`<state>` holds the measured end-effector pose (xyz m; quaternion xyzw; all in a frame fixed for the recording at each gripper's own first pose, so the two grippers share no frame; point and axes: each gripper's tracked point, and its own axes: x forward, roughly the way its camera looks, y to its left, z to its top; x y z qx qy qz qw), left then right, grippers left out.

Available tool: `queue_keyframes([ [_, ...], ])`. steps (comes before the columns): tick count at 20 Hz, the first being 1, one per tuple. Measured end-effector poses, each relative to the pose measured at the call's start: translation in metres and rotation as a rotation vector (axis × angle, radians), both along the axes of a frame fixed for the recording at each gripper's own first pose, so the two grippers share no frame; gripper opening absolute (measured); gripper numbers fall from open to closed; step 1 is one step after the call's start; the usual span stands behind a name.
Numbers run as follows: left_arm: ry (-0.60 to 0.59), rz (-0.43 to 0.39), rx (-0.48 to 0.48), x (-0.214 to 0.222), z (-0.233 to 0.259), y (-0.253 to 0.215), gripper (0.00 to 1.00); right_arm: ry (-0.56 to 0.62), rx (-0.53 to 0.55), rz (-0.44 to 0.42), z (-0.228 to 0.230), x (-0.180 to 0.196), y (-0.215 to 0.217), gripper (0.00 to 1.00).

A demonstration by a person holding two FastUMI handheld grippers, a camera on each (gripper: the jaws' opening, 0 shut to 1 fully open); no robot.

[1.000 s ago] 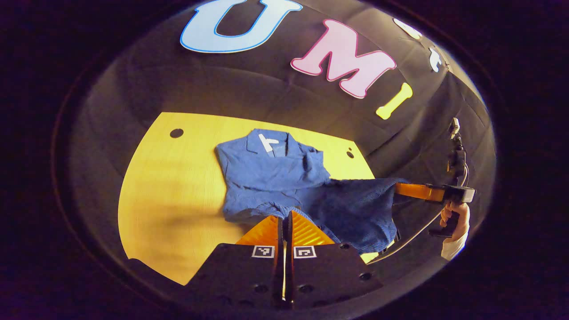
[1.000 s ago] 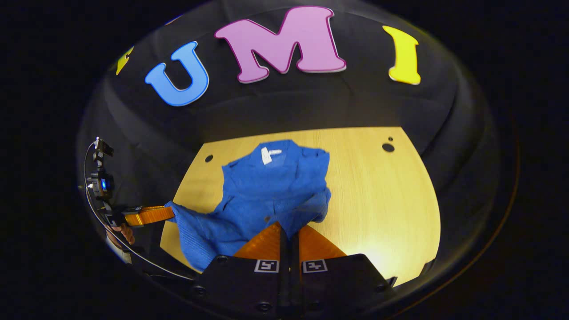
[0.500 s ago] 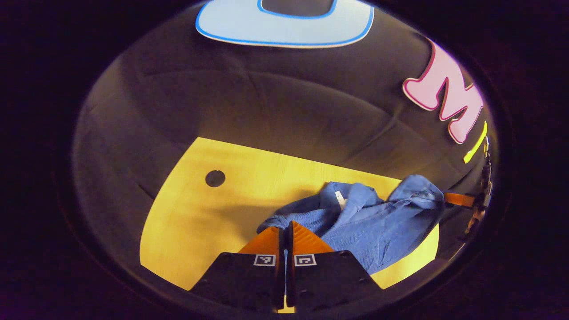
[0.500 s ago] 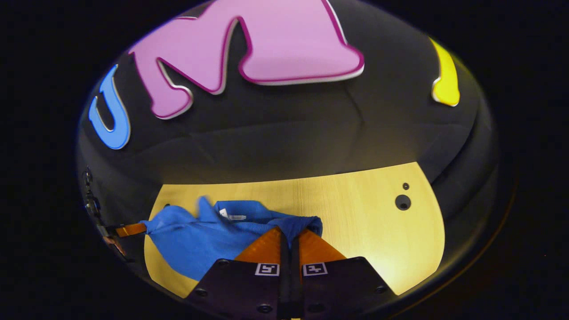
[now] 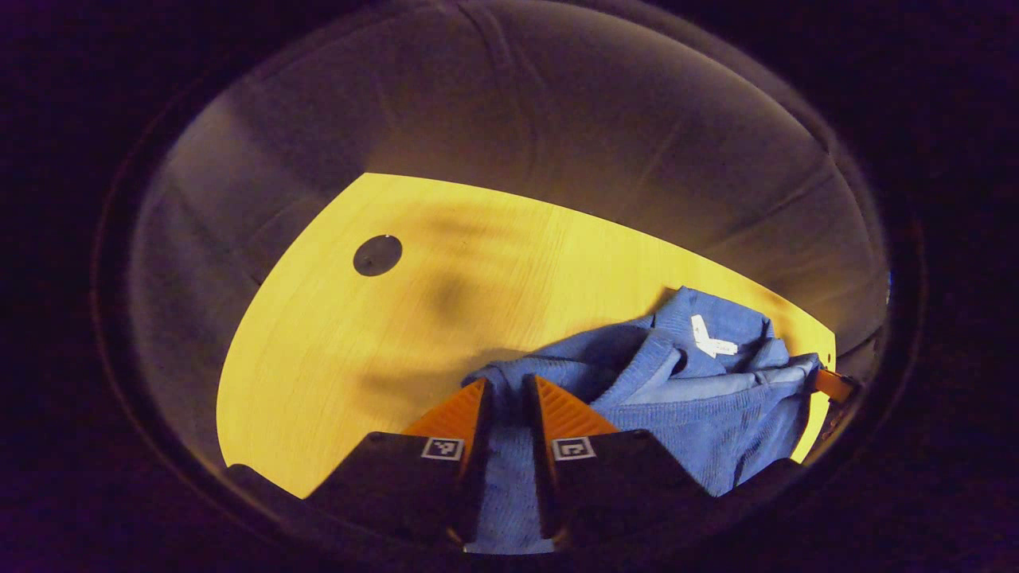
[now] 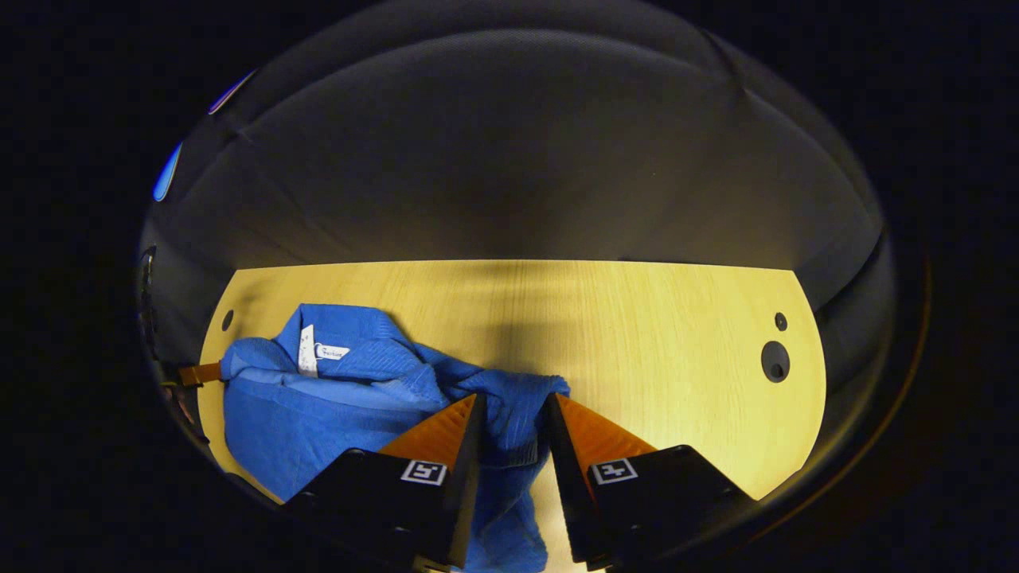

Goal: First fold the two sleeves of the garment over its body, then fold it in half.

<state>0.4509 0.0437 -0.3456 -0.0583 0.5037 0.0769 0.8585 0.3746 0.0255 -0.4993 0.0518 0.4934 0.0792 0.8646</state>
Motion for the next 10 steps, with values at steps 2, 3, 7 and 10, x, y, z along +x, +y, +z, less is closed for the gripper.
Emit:
queue_keyframes([
  [2, -0.082, 0.038, -0.022, 0.003, 0.013, -0.001, 0.68, -0.039, -0.019, 0.039, 0.003, -0.002, 0.001, 0.65],
  [3, -0.125, 0.046, -0.024, 0.007, 0.025, -0.001, 0.78, -0.063, -0.021, 0.054, 0.007, -0.003, 0.004, 0.82],
  [7, -0.230, -0.012, 0.093, 0.004, 0.058, -0.005, 0.83, -0.170, -0.042, 0.074, 0.033, -0.006, 0.013, 0.99],
  [10, -0.280, -0.070, 0.166, -0.008, 0.076, -0.024, 0.83, -0.241, -0.065, 0.063, 0.055, -0.010, 0.019, 1.00],
])
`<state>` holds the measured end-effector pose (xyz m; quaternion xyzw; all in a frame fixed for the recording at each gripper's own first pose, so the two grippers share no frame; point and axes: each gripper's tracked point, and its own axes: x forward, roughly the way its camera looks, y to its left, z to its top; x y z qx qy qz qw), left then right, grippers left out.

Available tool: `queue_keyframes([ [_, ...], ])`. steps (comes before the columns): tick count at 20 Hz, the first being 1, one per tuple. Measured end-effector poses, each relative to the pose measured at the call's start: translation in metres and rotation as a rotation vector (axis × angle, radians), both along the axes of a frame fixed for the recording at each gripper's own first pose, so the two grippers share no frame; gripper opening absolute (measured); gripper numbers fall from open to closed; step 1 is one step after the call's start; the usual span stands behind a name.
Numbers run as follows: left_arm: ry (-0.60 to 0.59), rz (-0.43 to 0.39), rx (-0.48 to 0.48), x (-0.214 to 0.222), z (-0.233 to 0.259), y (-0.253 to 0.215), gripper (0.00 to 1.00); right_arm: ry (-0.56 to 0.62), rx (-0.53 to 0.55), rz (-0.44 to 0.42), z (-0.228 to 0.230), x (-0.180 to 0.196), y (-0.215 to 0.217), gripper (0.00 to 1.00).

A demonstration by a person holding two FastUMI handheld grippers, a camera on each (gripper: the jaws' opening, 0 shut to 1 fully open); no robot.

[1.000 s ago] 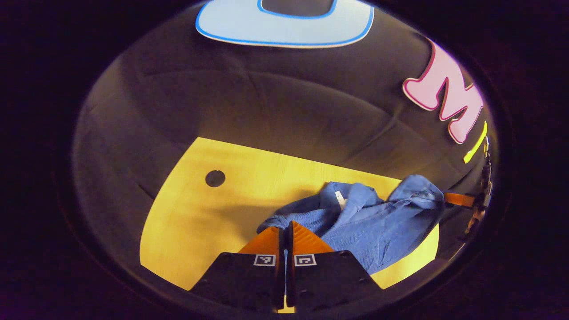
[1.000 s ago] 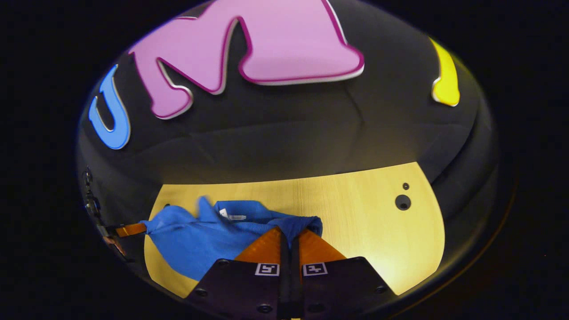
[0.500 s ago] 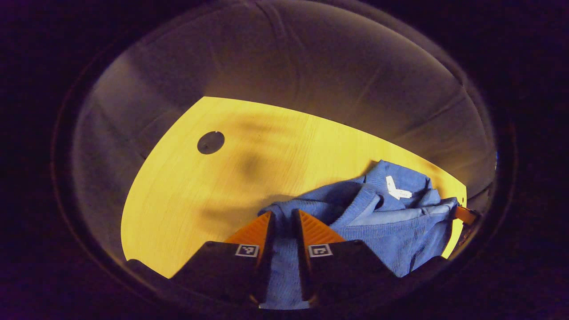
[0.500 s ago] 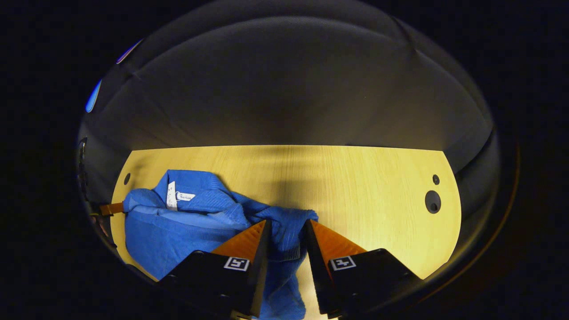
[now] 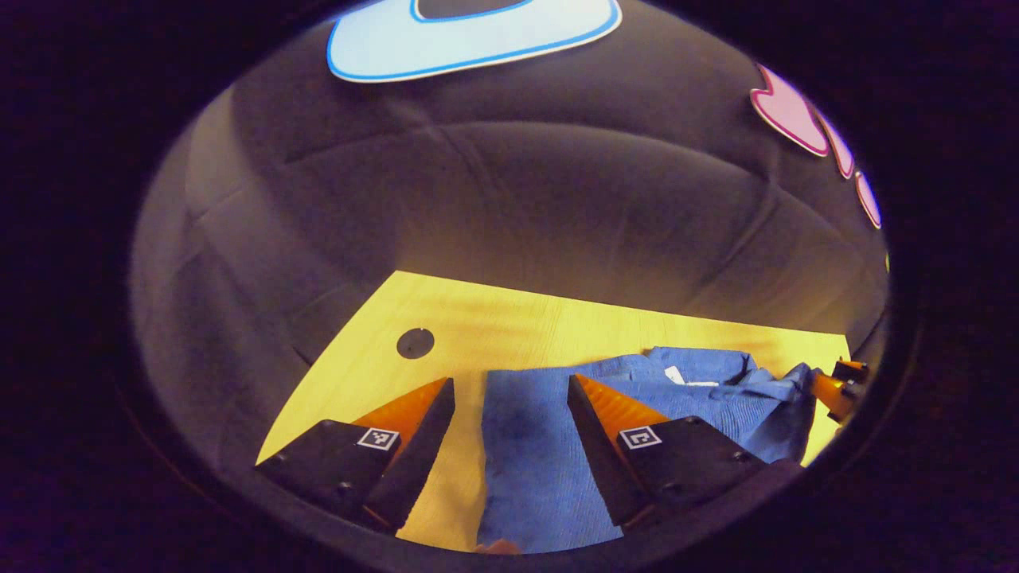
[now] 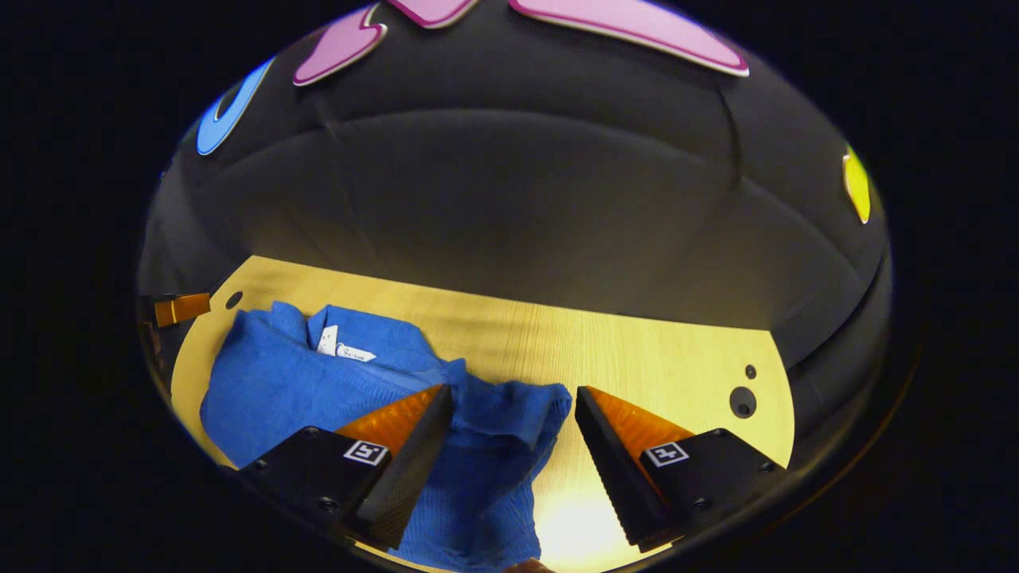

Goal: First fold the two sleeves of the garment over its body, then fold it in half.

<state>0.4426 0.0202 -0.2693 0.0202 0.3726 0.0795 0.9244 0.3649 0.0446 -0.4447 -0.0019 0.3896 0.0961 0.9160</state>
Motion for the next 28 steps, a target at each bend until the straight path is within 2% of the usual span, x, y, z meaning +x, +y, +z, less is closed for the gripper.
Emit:
queue_keyframes([
  [5, -0.062, -0.113, 0.008, -0.039, 0.031, -0.030, 0.83, -0.102, -0.049, 0.016, 0.043, -0.023, 0.006, 0.99],
  [9, -0.142, -0.162, 0.004, -0.081, 0.056, -0.043, 0.83, -0.182, -0.070, 0.008, 0.093, -0.065, 0.008, 0.99],
  [12, -0.179, -0.209, -0.021, -0.128, 0.078, -0.048, 0.83, -0.269, -0.070, 0.013, 0.145, -0.116, 0.011, 0.99],
  [15, -0.246, -0.228, -0.001, -0.181, 0.107, -0.040, 0.83, -0.335, -0.074, 0.023, 0.193, -0.175, 0.009, 0.98],
  [21, -0.408, -0.263, 0.051, -0.297, 0.170, -0.038, 0.82, -0.523, -0.010, -0.032, 0.301, -0.280, 0.000, 0.96],
  [25, -0.477, -0.234, -0.089, -0.366, 0.196, -0.048, 0.82, -0.604, 0.032, -0.080, 0.356, -0.342, -0.010, 0.96],
  [28, -0.582, -0.216, -0.109, -0.394, 0.216, -0.045, 0.80, -0.632, 0.066, -0.095, 0.384, -0.387, -0.011, 0.96],
])
